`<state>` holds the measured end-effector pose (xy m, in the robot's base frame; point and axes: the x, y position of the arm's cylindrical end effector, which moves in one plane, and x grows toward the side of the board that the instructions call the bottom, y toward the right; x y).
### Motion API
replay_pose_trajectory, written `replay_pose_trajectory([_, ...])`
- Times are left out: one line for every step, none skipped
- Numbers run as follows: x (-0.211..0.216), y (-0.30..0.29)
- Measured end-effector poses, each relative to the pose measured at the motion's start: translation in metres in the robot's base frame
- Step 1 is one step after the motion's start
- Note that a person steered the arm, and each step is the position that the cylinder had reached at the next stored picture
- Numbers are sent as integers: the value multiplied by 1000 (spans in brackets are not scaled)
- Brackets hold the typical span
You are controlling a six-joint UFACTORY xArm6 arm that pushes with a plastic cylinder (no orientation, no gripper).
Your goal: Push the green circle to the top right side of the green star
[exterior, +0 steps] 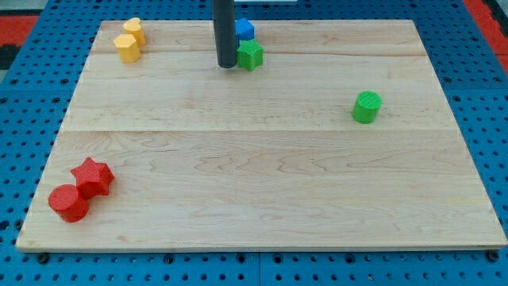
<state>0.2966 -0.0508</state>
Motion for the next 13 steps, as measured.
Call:
replay_pose_trajectory([-4, -1])
replay_pose_trajectory([-4, -1])
replay_pose_trajectory([23, -3])
replay_pose_trajectory([103, 19])
replay_pose_trajectory([188, 84])
replay_pose_trajectory([237, 203])
replay_pose_trajectory([219, 254])
replay_pose_trajectory([173, 275])
replay_pose_trajectory([164, 276])
replay_pose_trajectory([158, 273])
replay_pose_trajectory([123, 252])
replay_pose_trajectory([110, 208])
replay_pose_trajectory([110, 169])
